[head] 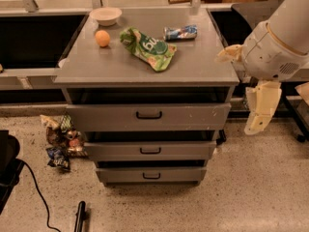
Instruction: Open top drawer
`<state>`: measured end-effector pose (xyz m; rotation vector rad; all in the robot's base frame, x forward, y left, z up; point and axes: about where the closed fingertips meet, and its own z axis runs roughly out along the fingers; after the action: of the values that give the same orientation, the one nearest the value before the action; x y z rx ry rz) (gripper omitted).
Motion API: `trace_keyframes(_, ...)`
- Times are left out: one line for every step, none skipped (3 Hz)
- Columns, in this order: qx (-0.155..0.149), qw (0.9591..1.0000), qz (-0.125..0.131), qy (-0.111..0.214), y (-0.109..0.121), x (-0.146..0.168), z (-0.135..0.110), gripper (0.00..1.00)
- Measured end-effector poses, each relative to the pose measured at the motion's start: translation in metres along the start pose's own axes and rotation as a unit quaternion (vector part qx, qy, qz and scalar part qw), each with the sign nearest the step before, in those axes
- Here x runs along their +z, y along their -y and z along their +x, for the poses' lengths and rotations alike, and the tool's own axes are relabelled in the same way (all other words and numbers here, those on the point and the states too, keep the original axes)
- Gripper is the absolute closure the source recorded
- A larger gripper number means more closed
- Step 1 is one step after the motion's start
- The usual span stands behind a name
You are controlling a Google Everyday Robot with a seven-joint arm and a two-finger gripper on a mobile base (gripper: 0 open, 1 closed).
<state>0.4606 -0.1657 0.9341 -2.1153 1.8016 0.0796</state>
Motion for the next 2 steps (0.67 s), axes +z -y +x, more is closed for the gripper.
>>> trace_keyframes(0.0, 1.0, 0.002, -0.006, 0.001, 0.004, 0.002, 0.0)
trace_keyframes(0.011, 0.9987, 0.0, -0.049, 0.004, 0.029, 0.031, 0.0)
